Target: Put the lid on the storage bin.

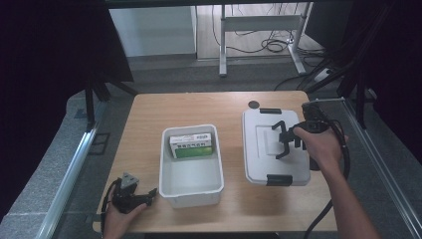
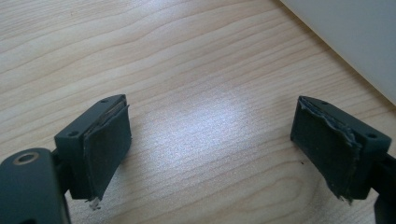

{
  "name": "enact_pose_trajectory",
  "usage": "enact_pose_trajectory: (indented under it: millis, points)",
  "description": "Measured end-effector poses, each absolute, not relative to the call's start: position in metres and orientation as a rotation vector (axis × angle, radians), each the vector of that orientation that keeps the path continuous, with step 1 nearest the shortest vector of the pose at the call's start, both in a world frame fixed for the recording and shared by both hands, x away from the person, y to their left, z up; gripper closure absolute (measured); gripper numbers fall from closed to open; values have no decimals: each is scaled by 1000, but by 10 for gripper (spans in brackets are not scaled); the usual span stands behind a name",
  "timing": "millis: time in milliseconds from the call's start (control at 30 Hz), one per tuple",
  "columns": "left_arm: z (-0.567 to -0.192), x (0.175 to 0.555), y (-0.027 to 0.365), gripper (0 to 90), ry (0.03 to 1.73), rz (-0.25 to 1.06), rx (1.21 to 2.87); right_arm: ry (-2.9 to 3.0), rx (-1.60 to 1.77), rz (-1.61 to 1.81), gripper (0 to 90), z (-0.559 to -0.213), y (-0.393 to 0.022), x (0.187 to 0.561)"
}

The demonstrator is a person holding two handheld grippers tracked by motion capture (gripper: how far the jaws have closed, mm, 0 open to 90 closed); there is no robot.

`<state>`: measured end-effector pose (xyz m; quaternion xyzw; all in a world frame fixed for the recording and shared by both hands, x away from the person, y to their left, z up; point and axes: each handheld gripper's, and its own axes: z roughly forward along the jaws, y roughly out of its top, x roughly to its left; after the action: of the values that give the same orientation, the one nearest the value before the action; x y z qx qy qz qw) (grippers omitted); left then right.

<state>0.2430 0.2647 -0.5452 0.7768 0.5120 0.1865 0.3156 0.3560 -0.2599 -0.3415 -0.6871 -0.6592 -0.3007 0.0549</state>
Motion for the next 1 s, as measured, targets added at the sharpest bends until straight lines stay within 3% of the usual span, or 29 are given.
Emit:
enact_pose_trajectory:
  millis: [1000]
  points:
    - [-545, 243, 265, 122, 1346, 489, 2049, -2071, -1980, -935, 843, -324, -225, 352]
